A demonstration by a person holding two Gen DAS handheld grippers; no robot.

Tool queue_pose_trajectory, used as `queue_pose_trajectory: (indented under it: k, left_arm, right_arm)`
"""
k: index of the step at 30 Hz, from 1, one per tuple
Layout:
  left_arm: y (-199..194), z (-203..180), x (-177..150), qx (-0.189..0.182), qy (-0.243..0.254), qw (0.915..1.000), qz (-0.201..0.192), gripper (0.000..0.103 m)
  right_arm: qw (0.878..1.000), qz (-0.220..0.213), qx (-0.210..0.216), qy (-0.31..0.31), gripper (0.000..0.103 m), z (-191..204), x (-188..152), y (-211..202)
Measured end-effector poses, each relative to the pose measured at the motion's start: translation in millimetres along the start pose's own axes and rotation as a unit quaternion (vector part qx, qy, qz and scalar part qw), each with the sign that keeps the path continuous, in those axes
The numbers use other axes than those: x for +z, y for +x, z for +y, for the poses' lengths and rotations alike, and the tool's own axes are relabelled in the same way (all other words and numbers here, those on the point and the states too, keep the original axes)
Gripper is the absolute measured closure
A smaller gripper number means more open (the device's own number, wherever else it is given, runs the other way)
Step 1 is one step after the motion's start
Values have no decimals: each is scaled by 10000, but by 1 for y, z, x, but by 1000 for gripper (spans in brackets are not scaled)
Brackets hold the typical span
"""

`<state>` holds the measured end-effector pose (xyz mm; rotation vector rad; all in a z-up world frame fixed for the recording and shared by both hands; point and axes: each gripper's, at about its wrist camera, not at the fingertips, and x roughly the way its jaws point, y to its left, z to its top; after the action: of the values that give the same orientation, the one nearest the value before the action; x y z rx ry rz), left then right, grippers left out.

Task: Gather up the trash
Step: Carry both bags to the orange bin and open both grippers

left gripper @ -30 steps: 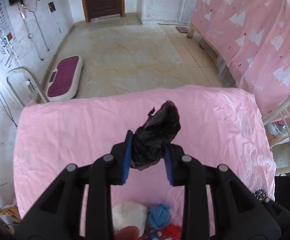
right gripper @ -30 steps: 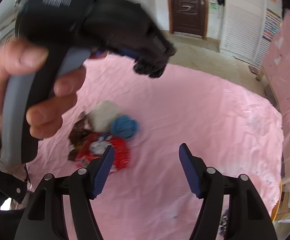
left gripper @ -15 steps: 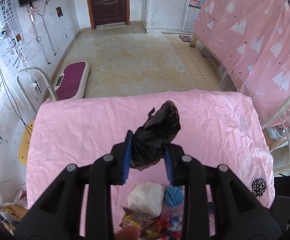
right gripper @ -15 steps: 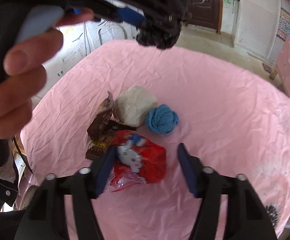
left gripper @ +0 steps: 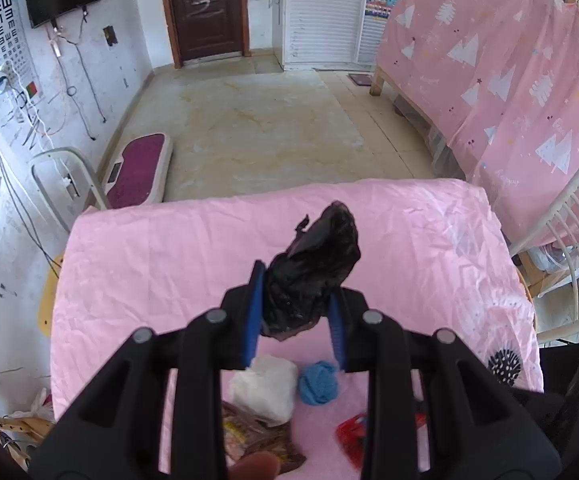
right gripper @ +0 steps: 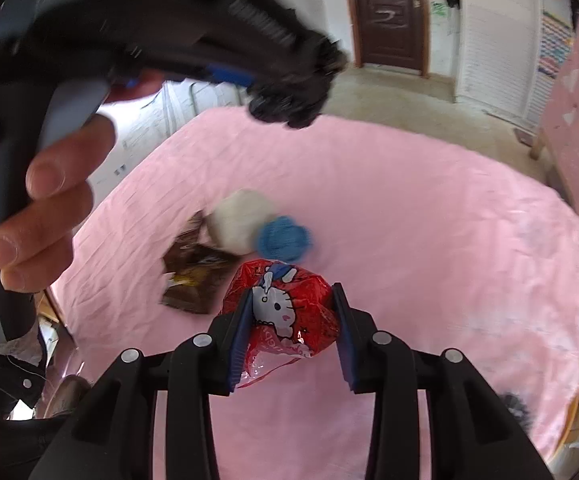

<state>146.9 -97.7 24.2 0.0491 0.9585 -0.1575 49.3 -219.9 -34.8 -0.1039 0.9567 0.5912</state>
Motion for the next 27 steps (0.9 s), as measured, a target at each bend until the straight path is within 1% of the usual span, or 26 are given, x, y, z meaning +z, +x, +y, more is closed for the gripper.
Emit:
queue_pose_trajectory:
  k: [7,13,18,27]
  left_arm:
    - [1,-22,5,-68,49,10000,21,76]
    - [2,-44,3,-114,128,9998,72,76]
    - [3,-66,2,-182,260,9994,106,76]
    - [12,-119,5,-320,574,9977,178,76]
  right_arm:
    - [9984,-163,-399,380,75,-42,-8,-26]
    - [9956,-257,-686,578,75,-75,-17,-46]
    - [9929,-316,-833,785,75,-101,-20,-52]
    - [9858,-527,-1044,1205,75,-154,-39,-73]
